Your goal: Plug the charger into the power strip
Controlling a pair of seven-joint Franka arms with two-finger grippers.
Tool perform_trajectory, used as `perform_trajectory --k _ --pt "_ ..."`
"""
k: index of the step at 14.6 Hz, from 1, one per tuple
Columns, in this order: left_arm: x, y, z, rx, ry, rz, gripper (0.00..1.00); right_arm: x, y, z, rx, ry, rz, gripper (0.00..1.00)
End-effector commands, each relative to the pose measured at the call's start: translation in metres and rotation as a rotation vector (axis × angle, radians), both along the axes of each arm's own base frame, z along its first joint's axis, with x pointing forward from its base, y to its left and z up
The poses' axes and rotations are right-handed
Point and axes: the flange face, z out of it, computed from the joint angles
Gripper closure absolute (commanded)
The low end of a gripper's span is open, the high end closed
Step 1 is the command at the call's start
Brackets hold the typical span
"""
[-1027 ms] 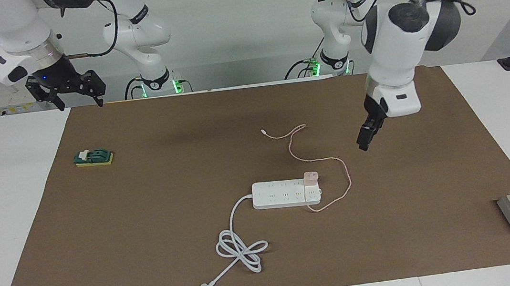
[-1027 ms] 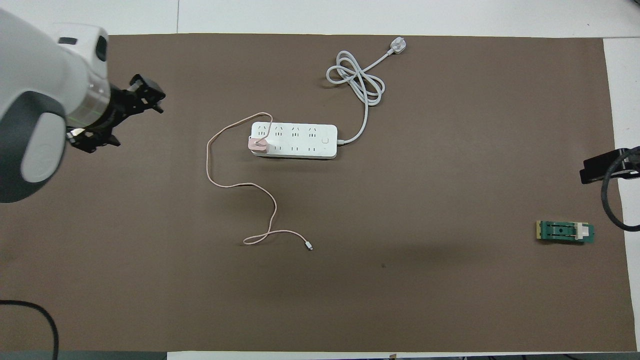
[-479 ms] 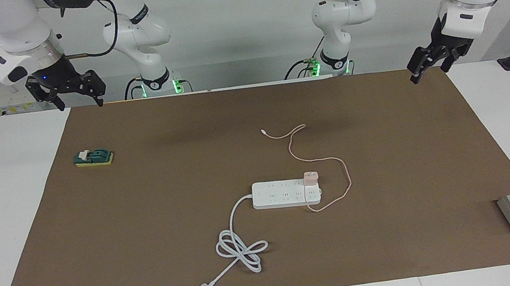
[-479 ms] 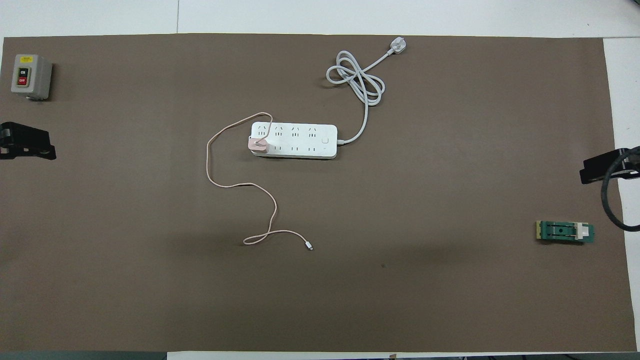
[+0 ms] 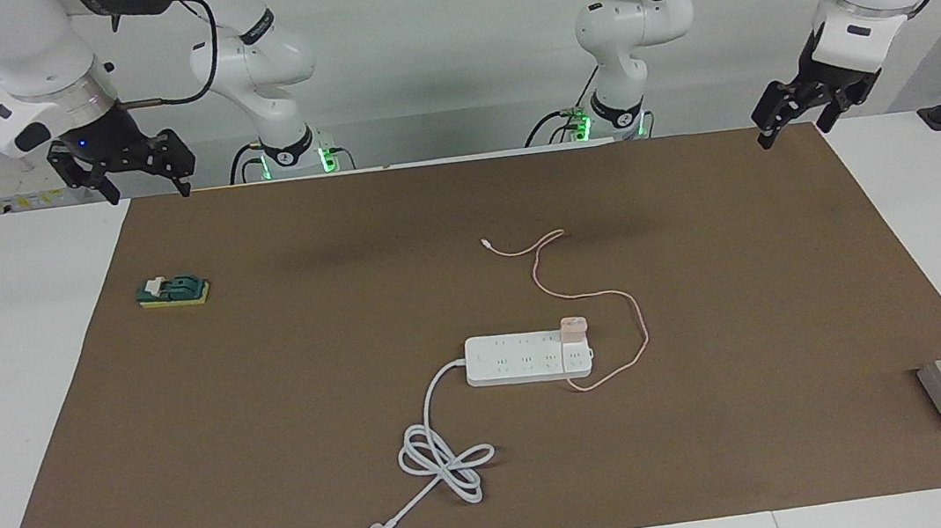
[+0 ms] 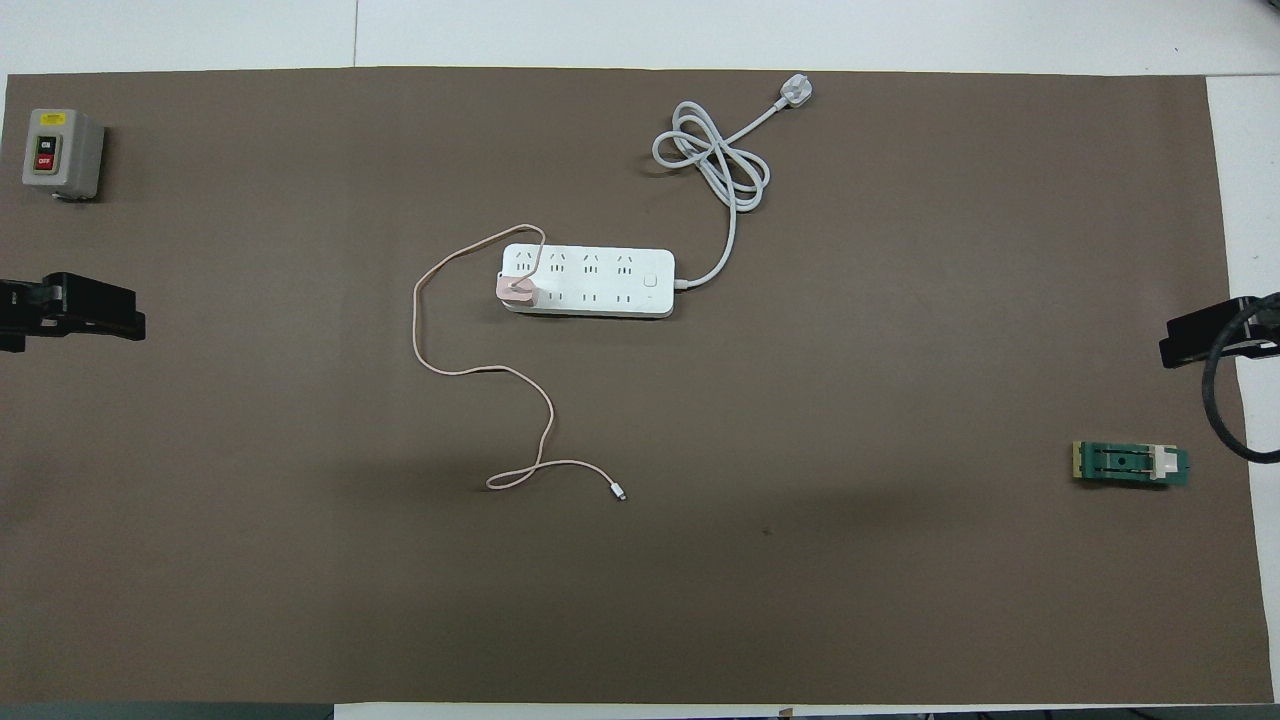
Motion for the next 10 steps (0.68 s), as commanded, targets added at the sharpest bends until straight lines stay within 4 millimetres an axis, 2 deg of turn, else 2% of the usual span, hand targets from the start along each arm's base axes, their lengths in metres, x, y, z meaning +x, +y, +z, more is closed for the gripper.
perform_trajectory --k 1,10 --pt "0.0011 -0.0123 -0.0075 -0.054 -0.005 -0.084 0.0 0.0013 0.0 0.0024 0.012 0.0 0.023 0.0" --pt "-0.0016 -0.0171 -0.0108 -0.061 -0.001 -0.086 0.0 0.0013 0.0 0.0024 0.012 0.0 0.023 0.0"
